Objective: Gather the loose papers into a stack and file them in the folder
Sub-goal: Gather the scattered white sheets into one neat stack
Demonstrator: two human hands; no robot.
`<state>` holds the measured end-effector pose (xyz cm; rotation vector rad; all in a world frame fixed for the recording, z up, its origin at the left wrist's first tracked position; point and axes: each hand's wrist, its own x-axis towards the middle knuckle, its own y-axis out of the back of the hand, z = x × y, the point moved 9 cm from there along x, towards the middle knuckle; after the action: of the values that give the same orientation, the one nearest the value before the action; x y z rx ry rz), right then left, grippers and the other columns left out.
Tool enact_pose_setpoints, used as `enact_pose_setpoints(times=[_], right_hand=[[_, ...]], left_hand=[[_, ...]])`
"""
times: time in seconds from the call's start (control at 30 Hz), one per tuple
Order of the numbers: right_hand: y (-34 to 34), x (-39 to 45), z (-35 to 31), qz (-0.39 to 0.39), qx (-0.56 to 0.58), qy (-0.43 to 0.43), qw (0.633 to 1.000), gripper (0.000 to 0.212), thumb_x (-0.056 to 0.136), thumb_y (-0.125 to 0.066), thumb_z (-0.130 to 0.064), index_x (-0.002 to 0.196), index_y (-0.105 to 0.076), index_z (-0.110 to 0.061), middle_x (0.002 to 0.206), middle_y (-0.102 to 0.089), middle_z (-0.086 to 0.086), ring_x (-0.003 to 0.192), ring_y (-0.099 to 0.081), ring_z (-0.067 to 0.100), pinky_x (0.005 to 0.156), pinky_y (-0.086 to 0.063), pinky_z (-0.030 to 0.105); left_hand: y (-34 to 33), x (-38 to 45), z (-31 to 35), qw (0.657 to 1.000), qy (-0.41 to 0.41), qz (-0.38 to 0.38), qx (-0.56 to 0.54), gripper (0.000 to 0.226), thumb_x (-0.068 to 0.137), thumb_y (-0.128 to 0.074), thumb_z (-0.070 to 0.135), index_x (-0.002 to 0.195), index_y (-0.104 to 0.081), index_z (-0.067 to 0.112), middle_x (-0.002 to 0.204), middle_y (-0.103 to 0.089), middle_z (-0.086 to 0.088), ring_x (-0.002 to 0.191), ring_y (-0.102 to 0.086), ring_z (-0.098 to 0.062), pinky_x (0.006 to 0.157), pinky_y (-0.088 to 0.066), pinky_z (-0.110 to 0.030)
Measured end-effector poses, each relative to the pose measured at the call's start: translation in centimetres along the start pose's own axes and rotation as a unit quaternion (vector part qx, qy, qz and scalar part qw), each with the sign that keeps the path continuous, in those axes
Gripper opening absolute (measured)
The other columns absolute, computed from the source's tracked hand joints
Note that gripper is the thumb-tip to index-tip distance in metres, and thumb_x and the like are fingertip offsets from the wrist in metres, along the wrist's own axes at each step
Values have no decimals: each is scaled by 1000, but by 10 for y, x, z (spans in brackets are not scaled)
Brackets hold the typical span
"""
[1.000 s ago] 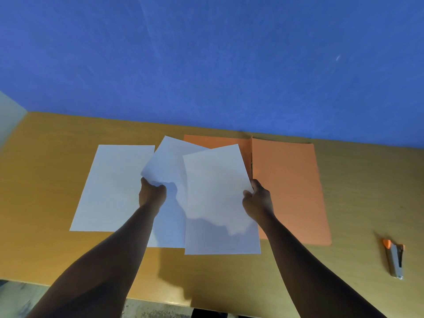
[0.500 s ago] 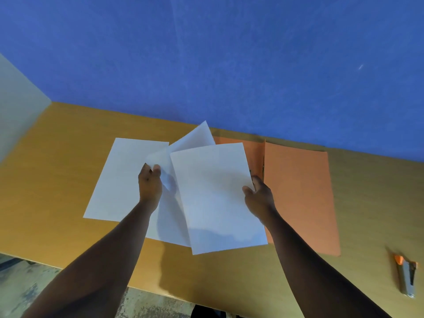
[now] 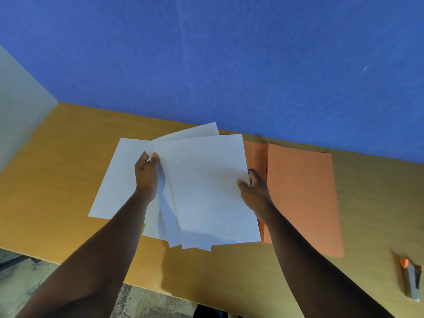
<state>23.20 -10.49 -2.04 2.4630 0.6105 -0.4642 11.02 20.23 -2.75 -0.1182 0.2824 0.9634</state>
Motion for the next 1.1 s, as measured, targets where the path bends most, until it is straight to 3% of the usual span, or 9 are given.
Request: enact_pose_setpoints(times=[0.2,0.27,0.4,0.47,0.57,0.67,0.77,0.87,1.1], right_hand=[[-8,0,6,-43,-15,-47,998,55,101,-45,-26,152,-26,-21,158,-27,-2,116,-51,16,73,-40,12],[-9,-1,8,-40,-10,-46,998,54,99,-48,-28,150,-31,-22,155,-35,-2,95,-54,6,59,-40,8],[-9,-3,19,-11,28,-53,998,48,95,-56,-25,140,-40,-22,134,-54,1,82,-55,4,52,-42,12],[-10,-6,22,-16,48,-62,997,49,94,-59,-23,139,-39,-22,130,-55,2,82,-56,4,53,-45,14],[-20,-13,24,-66,19,-84,994,56,96,-57,-27,146,-32,-21,138,-45,-3,110,-55,16,77,-51,20],[-25,-17,34,-91,-38,-91,991,64,97,-54,-33,152,-24,-22,158,-26,-3,143,-30,26,107,-37,37],[-23,-19,40,-84,-47,-82,992,56,98,-52,-31,150,-31,-24,155,-34,-3,134,-44,22,93,-49,29],[-5,-20,40,-14,8,-73,997,37,96,-53,-19,134,-53,-20,115,-63,-1,83,-60,7,55,-48,16],[22,-22,58,78,99,-104,986,31,92,-52,-12,122,-59,-19,96,-66,-3,73,-59,8,52,-44,20]], left_hand=[[-28,-11,-22,989,104,-94,-56,24,99,-53,21,112,-73,18,117,-73,-9,109,-68,-29,91,-53,-40],[-34,-17,-34,982,137,-107,-76,34,102,-47,32,124,-67,15,128,-68,-11,118,-64,-30,103,-48,-45],[-58,-31,-46,961,167,-190,-114,61,100,-24,62,139,-52,25,136,-62,6,128,-55,-14,113,-37,-36],[-67,-41,-45,960,164,-208,-87,58,94,-36,65,133,-55,26,126,-64,15,117,-59,-6,109,-39,-31],[-56,-38,-48,982,115,-151,23,41,83,-77,41,114,-70,16,111,-74,6,108,-69,-14,95,-48,-29],[-48,-35,-55,982,101,-135,87,29,84,-79,28,110,-71,18,107,-74,4,103,-69,-13,91,-49,-29],[-43,-31,-50,985,78,-115,107,29,87,-75,30,111,-72,14,101,-75,4,99,-69,-15,83,-48,-24],[-19,-25,-50,986,59,-9,158,31,87,-74,32,109,-70,11,95,-75,-3,95,-70,-25,77,-50,-28],[9,-32,-63,888,50,48,454,77,68,-86,48,131,-53,17,133,-52,-13,124,-51,-33,97,-47,-48]])
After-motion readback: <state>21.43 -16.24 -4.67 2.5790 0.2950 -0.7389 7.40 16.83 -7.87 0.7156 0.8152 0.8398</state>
